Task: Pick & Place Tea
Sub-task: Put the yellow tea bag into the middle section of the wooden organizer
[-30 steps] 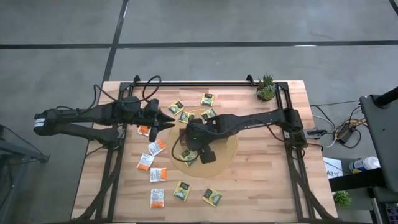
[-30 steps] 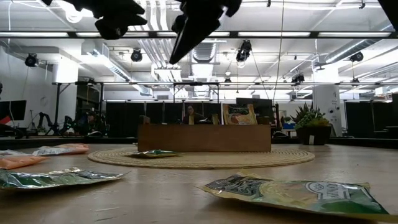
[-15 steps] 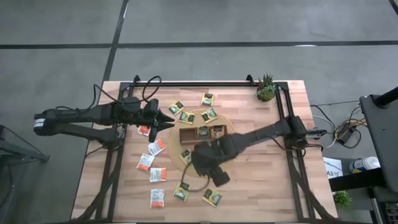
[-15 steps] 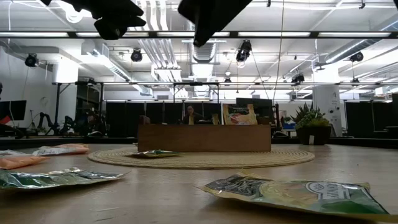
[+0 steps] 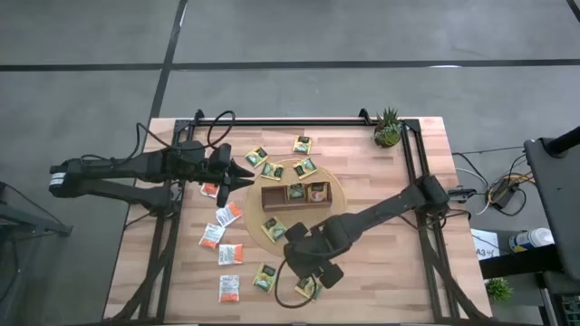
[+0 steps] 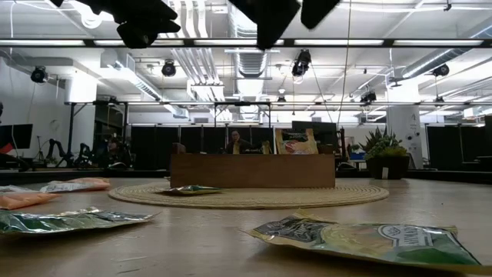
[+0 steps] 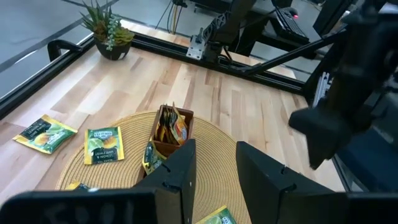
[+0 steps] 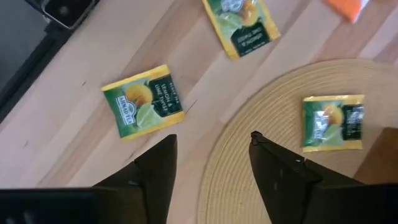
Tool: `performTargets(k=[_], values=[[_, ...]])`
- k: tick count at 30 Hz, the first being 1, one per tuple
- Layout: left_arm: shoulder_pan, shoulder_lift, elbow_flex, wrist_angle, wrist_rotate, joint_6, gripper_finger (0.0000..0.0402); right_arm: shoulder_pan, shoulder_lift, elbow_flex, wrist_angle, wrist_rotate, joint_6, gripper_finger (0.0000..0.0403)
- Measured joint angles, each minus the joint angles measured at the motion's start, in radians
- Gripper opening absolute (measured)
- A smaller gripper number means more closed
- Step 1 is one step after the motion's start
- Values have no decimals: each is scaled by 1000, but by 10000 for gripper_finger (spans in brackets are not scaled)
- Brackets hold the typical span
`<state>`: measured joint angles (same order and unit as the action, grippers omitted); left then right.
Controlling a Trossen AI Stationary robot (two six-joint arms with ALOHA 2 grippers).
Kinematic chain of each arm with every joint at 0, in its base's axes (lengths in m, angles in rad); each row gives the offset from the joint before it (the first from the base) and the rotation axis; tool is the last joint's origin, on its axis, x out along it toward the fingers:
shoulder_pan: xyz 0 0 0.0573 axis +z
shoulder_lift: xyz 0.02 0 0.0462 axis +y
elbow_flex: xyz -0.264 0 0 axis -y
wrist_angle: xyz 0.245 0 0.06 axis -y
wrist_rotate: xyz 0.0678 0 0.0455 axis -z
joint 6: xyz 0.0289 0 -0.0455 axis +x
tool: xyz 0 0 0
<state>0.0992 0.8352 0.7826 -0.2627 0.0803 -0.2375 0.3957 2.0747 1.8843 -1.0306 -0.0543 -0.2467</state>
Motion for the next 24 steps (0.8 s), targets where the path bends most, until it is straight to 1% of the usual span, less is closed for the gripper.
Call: performTargets(k=[7, 11, 18, 22, 24], values=[[0, 0, 0, 0, 0, 0, 108, 7, 105, 1, 41, -3, -23, 233], [0, 0, 0, -8, 0, 0, 108, 18, 158, 5, 40, -11, -38, 243], [0, 0, -2, -68, 0, -4, 108, 65, 179, 6, 50, -37, -61, 239], [0, 0, -2, -80, 0, -6, 108, 87, 179, 15, 65, -101, -61, 235], [0, 0, -2, -80, 0, -6, 108, 98, 179, 18, 94, -108, -61, 235]])
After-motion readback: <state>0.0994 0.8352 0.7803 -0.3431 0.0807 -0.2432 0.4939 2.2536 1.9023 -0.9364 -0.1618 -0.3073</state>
